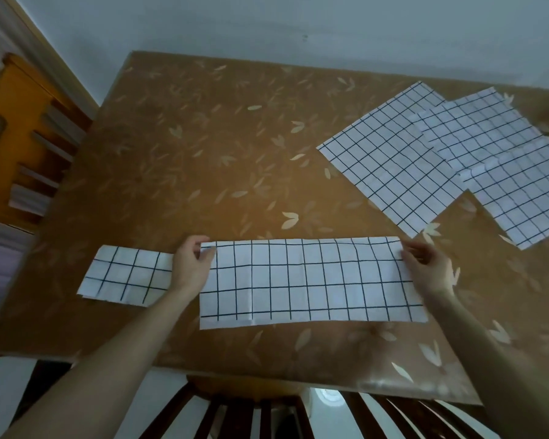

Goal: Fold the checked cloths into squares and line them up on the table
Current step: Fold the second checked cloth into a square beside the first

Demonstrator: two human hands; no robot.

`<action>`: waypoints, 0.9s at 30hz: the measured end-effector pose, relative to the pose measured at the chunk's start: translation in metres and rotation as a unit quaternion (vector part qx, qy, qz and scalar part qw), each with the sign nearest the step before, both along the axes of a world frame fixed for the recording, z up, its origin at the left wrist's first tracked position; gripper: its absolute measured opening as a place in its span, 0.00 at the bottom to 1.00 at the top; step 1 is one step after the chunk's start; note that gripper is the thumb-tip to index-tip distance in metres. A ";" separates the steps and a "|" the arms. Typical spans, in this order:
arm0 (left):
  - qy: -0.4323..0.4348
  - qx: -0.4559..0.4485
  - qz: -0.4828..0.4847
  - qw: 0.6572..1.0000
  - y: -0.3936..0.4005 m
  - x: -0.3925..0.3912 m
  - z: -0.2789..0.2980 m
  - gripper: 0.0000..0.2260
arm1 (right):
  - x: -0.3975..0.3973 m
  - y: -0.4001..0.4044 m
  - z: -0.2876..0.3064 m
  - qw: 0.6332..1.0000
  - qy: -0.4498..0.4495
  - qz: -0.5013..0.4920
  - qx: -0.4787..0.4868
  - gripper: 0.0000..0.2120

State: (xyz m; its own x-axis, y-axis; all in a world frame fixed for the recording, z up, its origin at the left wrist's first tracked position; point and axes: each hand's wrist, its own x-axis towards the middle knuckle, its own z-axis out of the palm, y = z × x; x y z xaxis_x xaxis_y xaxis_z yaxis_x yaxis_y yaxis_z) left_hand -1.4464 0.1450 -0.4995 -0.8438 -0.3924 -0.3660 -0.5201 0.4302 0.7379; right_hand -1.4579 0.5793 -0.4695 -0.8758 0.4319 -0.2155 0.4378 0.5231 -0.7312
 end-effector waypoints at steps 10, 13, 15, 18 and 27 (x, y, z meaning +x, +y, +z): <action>0.098 -0.343 -0.194 0.914 0.036 0.015 -0.018 0.20 | 0.013 -0.029 -0.041 0.896 -0.001 0.350 0.272 0.29; 0.074 -0.351 -0.331 0.873 0.050 0.025 -0.038 0.26 | 0.015 -0.030 -0.059 0.871 -0.047 0.373 0.317 0.34; 0.054 -0.361 -0.358 0.859 0.052 0.029 -0.050 0.29 | 0.015 -0.022 -0.068 0.873 -0.053 0.354 0.331 0.36; 0.045 -0.379 -0.367 0.849 0.052 0.032 -0.056 0.31 | 0.017 -0.013 -0.072 0.871 -0.052 0.345 0.345 0.37; 0.152 -0.334 -0.399 0.840 0.105 0.023 -0.030 0.23 | 0.004 -0.010 -0.053 0.955 -0.044 0.182 0.229 0.31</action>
State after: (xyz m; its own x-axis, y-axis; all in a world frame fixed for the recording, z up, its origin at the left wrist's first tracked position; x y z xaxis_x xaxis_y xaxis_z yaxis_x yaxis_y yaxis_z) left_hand -1.4235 0.2505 -0.5294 -0.9505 0.3107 -0.0097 0.2995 0.9236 0.2395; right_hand -1.4542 0.5692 -0.5224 -0.9731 0.1689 -0.1565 0.2153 0.9084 -0.3583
